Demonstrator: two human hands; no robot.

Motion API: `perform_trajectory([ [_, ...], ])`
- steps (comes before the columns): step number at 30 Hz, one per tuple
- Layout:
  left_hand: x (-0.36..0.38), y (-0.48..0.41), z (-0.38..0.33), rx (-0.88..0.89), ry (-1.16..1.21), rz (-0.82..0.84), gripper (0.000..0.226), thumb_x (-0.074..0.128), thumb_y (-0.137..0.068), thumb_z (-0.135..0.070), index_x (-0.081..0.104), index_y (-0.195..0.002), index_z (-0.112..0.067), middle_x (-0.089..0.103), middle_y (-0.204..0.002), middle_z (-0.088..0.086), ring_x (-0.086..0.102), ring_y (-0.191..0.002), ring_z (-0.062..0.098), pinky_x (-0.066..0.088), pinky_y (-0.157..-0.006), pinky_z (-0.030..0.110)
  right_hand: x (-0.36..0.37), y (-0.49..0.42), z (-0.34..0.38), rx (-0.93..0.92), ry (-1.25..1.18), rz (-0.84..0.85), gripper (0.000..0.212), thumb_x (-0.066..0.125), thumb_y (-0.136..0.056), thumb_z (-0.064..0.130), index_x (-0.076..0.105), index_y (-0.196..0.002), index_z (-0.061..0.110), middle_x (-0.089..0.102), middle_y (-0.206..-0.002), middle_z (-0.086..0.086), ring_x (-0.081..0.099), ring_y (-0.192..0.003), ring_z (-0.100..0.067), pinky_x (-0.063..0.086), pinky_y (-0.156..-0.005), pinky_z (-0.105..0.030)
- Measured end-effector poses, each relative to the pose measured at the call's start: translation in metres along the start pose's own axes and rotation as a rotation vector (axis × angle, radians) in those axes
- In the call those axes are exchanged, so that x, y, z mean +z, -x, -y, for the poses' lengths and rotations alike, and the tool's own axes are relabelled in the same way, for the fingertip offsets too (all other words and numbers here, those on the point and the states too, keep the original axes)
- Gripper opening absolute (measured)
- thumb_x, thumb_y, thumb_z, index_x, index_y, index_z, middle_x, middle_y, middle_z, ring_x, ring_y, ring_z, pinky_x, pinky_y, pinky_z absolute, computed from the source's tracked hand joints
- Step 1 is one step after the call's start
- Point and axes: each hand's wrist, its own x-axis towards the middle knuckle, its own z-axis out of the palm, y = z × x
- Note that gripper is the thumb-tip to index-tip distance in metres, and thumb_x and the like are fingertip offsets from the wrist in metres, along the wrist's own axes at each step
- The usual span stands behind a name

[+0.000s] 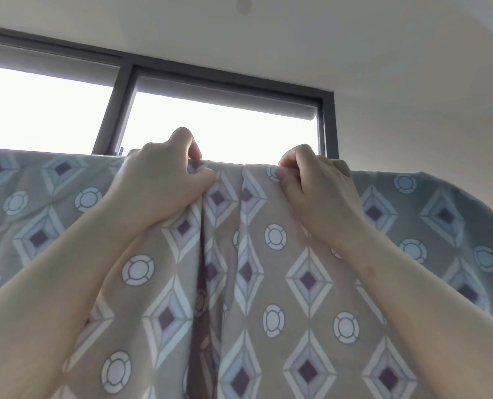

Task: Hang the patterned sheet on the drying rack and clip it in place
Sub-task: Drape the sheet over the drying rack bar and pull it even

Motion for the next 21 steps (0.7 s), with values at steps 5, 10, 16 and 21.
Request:
perform_trajectory([
  [5, -0.002, 0.0, -0.002, 0.003, -0.024, -0.007, 0.013, 0.05, -0.083, -0.024, 0.05, -0.093, -0.017, 0.054, -0.068, -0.004, 0.051, -0.069, 0.016, 0.033, -0.066, 0.03, -0.001, -0.001, 0.0, 0.012, -0.041, -0.002, 0.01, 0.039, -0.099, 0.026, 0.041, -0.09, 0.022, 0.057, -0.083, 0.01, 0.054, -0.084, -0.014, 0.024, -0.087, -0.025],
  [10, 0.003, 0.003, -0.005, 0.053, -0.057, -0.054, 0.011, 0.048, -0.086, -0.017, 0.049, -0.096, -0.014, 0.054, -0.066, -0.002, 0.053, -0.067, 0.018, 0.03, -0.069, 0.03, -0.006, 0.0, -0.004, 0.019, -0.056, -0.01, 0.013, 0.039, -0.099, 0.024, 0.039, -0.086, 0.021, 0.055, -0.075, 0.009, 0.054, -0.076, -0.016, 0.032, -0.086, -0.029],
  [16, 0.006, -0.003, -0.004, 0.122, -0.181, -0.044, 0.01, 0.041, -0.087, -0.013, 0.042, -0.097, -0.011, 0.059, -0.074, 0.011, 0.055, -0.072, 0.034, 0.035, -0.066, 0.033, -0.01, 0.001, -0.015, 0.069, -0.025, -0.007, 0.014, 0.035, -0.1, 0.023, 0.039, -0.087, 0.02, 0.051, -0.071, 0.011, 0.052, -0.074, -0.017, 0.035, -0.076, -0.031],
  [21, 0.004, -0.005, 0.004, 0.087, -0.183, -0.086, 0.01, 0.038, -0.087, -0.01, 0.036, -0.096, -0.014, 0.052, -0.068, 0.009, 0.05, -0.066, 0.033, 0.035, -0.065, 0.035, -0.021, 0.008, -0.029, 0.168, 0.003, -0.02, 0.016, 0.03, -0.1, 0.019, 0.037, -0.086, 0.019, 0.047, -0.069, 0.011, 0.044, -0.072, -0.018, 0.029, -0.075, -0.031],
])
